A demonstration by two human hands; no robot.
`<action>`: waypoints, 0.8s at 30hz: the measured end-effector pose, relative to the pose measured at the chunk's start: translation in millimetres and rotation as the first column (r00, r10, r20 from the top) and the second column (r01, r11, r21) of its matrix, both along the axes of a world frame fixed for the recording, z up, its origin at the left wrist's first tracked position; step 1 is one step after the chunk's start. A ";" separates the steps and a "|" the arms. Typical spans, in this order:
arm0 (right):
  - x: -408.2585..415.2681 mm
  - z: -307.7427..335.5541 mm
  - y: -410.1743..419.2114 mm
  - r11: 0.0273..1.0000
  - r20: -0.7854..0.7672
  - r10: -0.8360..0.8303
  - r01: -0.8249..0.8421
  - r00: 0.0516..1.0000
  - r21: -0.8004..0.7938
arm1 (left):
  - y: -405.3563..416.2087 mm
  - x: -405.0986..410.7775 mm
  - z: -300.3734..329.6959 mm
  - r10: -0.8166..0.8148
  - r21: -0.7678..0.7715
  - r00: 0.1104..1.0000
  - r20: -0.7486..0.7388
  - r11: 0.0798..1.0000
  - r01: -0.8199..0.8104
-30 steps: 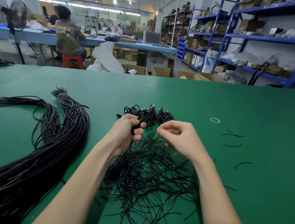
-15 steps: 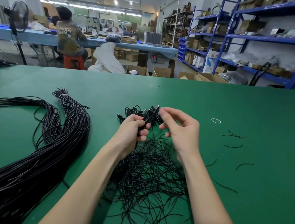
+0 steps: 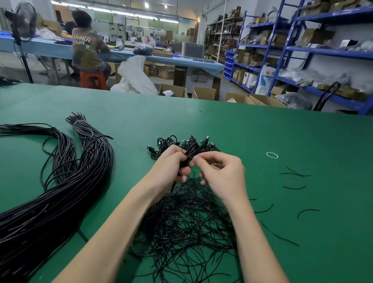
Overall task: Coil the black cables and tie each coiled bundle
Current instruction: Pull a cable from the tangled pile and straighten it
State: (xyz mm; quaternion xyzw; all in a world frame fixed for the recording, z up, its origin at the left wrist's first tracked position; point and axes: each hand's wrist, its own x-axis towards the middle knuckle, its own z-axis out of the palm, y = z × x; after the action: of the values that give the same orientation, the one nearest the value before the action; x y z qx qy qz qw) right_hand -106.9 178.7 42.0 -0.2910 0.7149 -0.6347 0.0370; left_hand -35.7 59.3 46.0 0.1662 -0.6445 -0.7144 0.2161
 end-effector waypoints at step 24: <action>-3.7 -4.1 4.0 0.876 0.775 0.469 -0.112 0.424 -0.468 | 2.8 3.1 2.6 -0.022 0.143 0.995 -0.095 0.989 0.036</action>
State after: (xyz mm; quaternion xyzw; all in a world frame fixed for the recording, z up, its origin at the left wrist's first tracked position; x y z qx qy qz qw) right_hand -110.6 182.8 37.9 -0.0505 0.4084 -0.7904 0.4537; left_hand -32.6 62.1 48.6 0.1384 -0.5824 -0.7694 0.2229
